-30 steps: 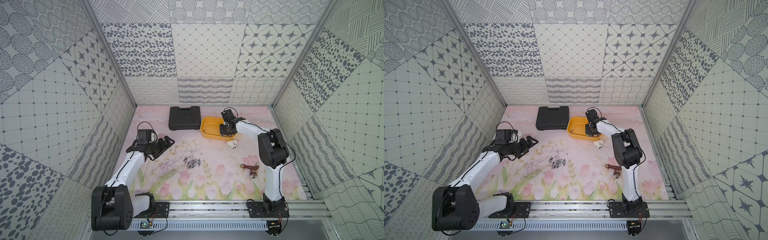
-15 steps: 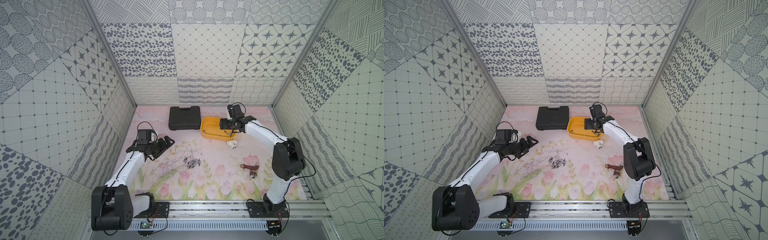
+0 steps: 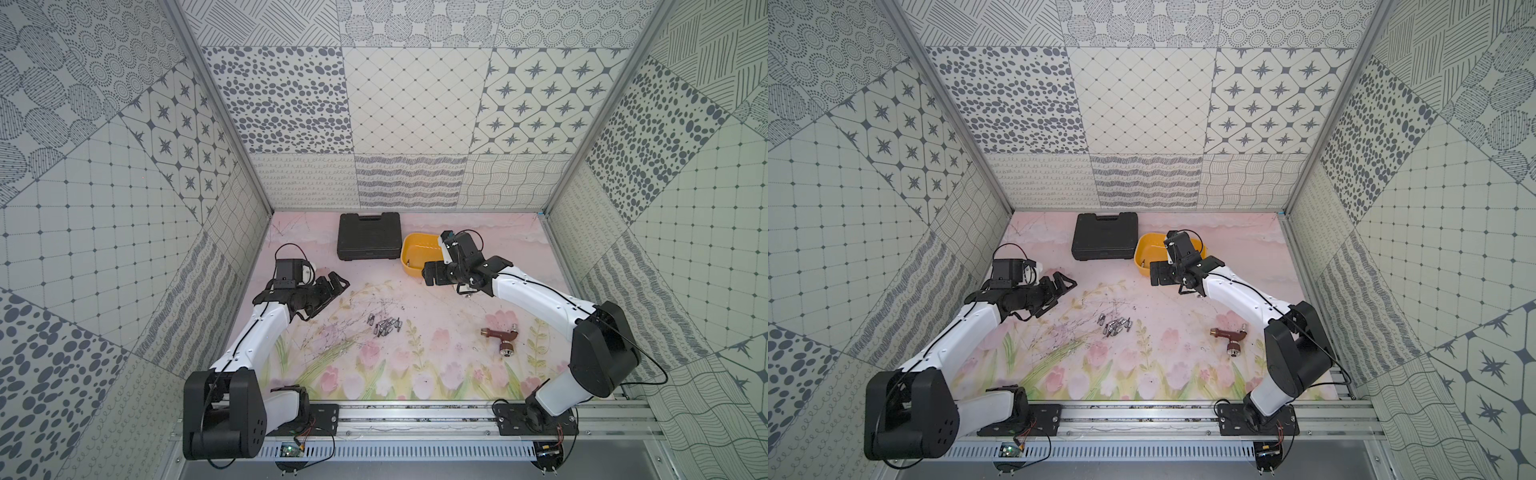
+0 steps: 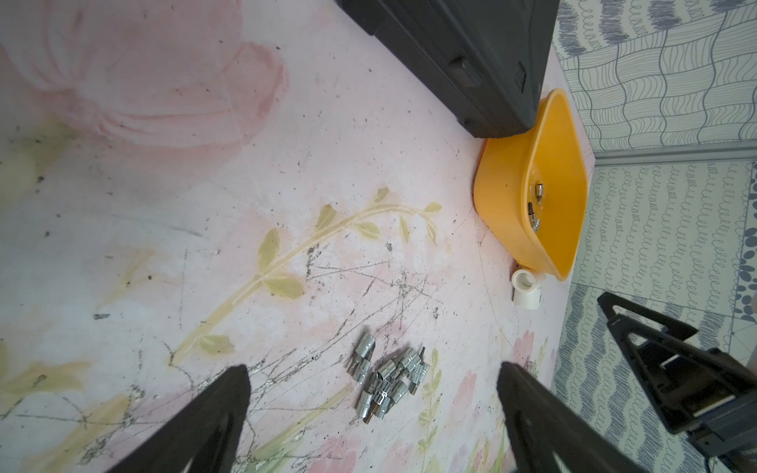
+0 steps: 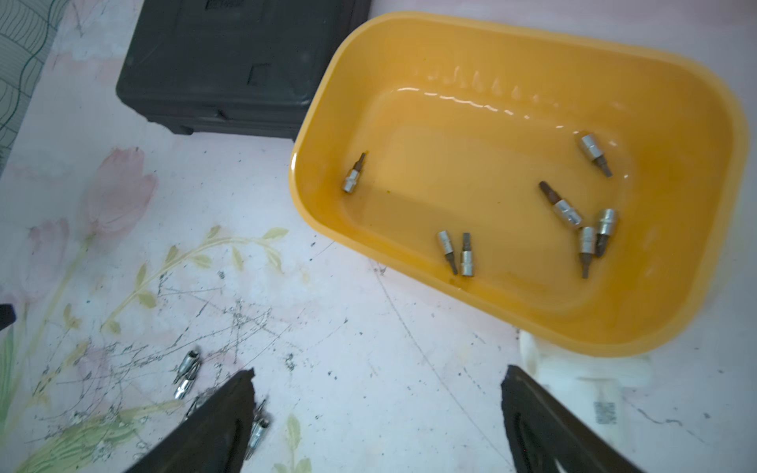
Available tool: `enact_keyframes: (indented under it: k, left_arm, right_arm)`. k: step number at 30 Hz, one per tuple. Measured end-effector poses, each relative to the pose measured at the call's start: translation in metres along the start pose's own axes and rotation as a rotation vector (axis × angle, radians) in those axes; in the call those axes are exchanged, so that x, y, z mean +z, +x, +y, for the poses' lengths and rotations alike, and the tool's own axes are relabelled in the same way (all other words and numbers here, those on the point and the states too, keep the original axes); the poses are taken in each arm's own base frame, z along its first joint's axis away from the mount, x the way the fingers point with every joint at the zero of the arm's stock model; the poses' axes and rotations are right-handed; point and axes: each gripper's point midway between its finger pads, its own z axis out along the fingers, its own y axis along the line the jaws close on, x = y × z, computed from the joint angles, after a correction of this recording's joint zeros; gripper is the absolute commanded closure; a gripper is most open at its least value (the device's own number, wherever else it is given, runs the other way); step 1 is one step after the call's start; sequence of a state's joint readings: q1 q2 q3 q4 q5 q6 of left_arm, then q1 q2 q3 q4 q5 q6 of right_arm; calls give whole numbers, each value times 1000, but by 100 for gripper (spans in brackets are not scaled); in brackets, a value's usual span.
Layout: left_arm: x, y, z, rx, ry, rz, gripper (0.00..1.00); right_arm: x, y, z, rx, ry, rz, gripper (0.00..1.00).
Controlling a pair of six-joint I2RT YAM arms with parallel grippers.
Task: Put the bit on the desktop into the storage box
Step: Pick up the screwdriver bit from the center of the board.
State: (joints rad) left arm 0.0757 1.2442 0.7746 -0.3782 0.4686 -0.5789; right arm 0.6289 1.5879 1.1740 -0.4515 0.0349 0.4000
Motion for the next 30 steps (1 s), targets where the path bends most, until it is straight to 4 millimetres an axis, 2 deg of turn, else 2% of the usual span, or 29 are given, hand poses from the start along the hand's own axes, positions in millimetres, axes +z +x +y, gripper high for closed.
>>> enact_keyframes:
  k: [5,10,20,30]
  left_arm:
    - [0,0,0,0,0,0,1]
    - [0,0,0,0,1,0,1]
    - [0,0,0,0,0,0,1]
    - [1,0,1,-4,-3,2,1]
  right_arm:
    - [3,33,35,-62,-45,60,7]
    - [11,54,56,-98,-63,104,15]
    - [45,105,68,-116,-39,242,33]
    - [53,117,76,-121,-41,285,42]
